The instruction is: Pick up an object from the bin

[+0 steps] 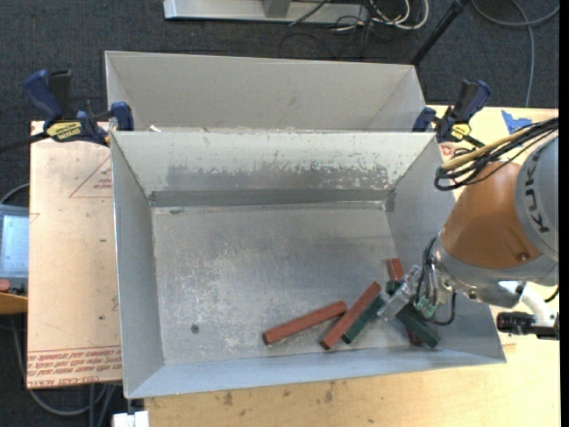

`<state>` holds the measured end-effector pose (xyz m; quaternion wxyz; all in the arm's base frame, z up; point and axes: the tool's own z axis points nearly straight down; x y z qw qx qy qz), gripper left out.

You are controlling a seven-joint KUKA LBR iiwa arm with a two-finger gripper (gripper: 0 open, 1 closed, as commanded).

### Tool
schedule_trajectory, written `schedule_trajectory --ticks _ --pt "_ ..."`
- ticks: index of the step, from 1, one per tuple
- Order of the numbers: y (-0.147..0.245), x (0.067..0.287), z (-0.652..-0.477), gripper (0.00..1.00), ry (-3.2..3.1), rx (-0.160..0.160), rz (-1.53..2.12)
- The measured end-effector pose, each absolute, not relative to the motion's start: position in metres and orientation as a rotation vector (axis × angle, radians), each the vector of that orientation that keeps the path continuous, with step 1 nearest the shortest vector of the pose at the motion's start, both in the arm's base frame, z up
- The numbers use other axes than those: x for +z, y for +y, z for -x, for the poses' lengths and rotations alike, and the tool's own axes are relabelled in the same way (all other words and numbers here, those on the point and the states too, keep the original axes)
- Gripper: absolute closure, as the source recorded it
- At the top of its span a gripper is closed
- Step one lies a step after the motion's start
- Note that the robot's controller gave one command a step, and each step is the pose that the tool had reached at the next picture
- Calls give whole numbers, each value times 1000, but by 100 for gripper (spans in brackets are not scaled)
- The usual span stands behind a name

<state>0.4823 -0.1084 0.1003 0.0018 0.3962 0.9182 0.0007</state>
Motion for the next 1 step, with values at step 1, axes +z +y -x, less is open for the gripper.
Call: schedule_trajectory --ticks 1 --pt "-108 186 -484 100 2879 3 -1237"
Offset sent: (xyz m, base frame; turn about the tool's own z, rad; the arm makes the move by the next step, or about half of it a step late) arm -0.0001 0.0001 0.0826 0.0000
